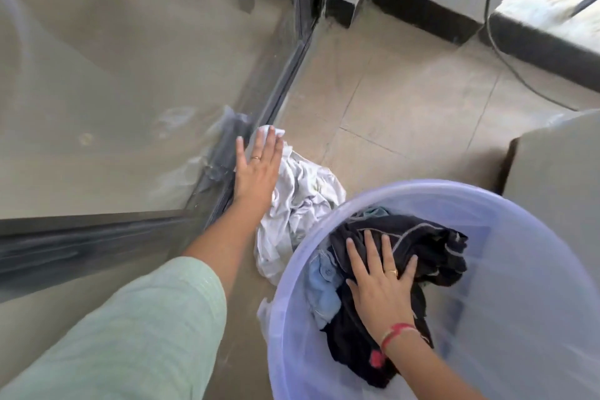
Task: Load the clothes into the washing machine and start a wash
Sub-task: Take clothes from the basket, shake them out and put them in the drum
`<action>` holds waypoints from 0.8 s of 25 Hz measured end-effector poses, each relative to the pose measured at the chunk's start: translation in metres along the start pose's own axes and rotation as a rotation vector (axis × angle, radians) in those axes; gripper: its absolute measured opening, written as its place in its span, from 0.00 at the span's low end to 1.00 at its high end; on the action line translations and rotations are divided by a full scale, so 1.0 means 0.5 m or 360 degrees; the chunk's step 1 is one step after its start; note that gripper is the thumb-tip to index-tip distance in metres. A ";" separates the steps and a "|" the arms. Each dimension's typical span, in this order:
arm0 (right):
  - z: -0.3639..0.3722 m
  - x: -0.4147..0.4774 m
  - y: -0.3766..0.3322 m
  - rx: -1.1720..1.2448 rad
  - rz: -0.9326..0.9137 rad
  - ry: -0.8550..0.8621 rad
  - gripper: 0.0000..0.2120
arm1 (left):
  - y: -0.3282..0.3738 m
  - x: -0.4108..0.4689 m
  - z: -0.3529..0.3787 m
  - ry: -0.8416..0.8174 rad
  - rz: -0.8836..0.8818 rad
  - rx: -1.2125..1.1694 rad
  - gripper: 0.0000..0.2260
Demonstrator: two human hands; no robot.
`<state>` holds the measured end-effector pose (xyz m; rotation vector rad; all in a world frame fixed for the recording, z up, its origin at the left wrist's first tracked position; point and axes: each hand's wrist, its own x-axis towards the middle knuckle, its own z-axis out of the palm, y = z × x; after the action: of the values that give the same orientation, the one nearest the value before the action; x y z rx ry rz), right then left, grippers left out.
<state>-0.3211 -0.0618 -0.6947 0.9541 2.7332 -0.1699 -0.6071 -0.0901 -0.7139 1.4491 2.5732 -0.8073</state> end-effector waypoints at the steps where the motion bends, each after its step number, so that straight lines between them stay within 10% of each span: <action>1: 0.022 0.008 0.006 -0.0012 0.0026 0.0021 0.29 | -0.007 0.022 0.008 -0.0064 0.0003 0.0093 0.33; 8: -0.037 0.003 0.020 0.0125 0.0082 -0.0010 0.34 | -0.037 -0.058 -0.054 0.0053 -0.0112 -0.0521 0.12; 13: -0.296 -0.107 -0.010 0.0937 0.0567 -0.0150 0.26 | -0.103 -0.266 -0.274 0.0142 -0.0362 -0.1653 0.12; 20: -0.705 -0.262 0.025 0.1321 0.0875 0.0309 0.24 | -0.295 -0.536 -0.647 0.0572 -0.0345 -0.2173 0.20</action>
<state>-0.2802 -0.0643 -0.3206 1.9596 2.4115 -1.2080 -0.5210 -0.2030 -0.2918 0.8337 2.4350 1.1437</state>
